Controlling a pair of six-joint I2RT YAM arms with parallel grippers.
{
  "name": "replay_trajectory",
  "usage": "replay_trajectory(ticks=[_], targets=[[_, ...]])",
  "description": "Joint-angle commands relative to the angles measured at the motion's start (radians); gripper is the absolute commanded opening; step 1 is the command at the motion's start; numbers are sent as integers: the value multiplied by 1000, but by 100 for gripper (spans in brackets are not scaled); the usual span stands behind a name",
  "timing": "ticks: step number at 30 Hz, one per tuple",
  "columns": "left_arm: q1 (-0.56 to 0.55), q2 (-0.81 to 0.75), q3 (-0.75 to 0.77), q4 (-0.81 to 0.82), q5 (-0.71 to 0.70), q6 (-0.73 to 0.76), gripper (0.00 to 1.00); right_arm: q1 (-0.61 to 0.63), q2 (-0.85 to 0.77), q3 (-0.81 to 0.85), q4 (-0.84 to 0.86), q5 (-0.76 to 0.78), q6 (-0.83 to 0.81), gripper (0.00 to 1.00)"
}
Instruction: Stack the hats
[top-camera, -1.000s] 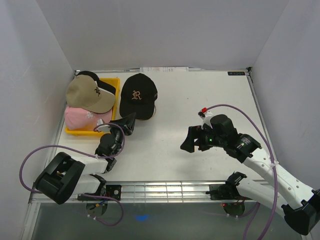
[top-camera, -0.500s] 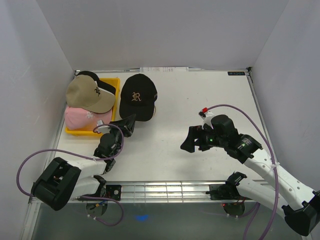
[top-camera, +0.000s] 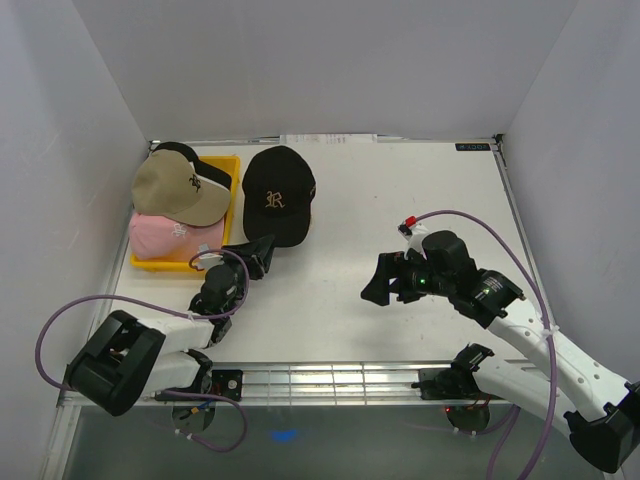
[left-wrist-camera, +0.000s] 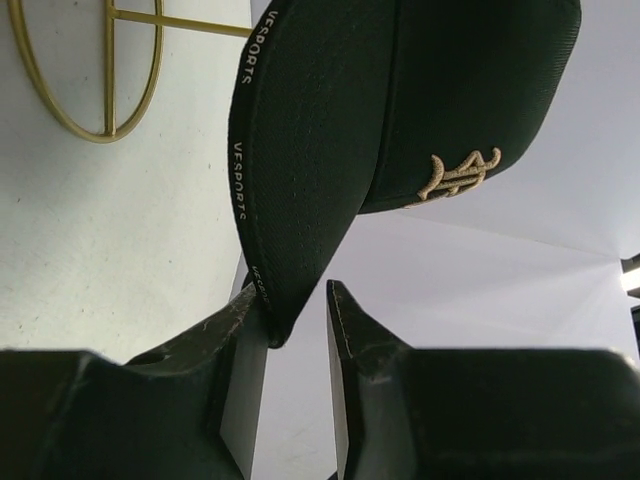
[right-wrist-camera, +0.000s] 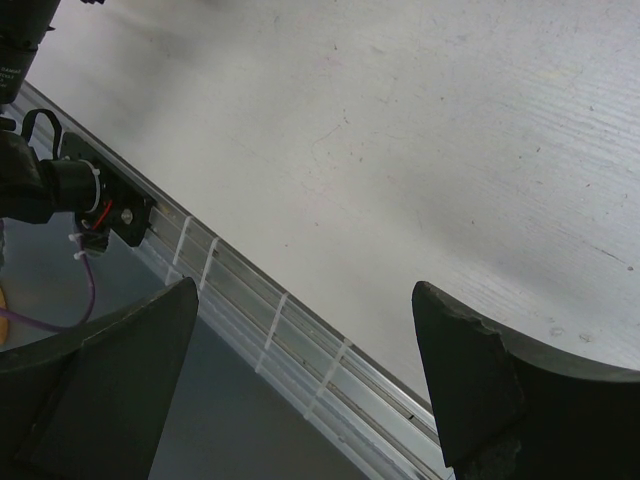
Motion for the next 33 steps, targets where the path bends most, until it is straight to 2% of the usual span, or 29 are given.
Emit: replay_trajectory(ticks=[1,12,22,28,33], targets=[[-4,6,2,-7,13,1,40,-3,-14,-5,39,-11,3,93],[-15,-34,-4,-93,-10,-14,42,-3,-20,-18,53,-12,9,93],[-22,-97,36,-343,-21,-71,43,-2,-23,-32,66,-12,16,93],[-24,-115,41,-426,-8,-86,43,-3,-27,-41,80,-14,22,93],[-24,-166,65,-490,-2,-43,43,-3,-27,-52,89,-12,26,93]])
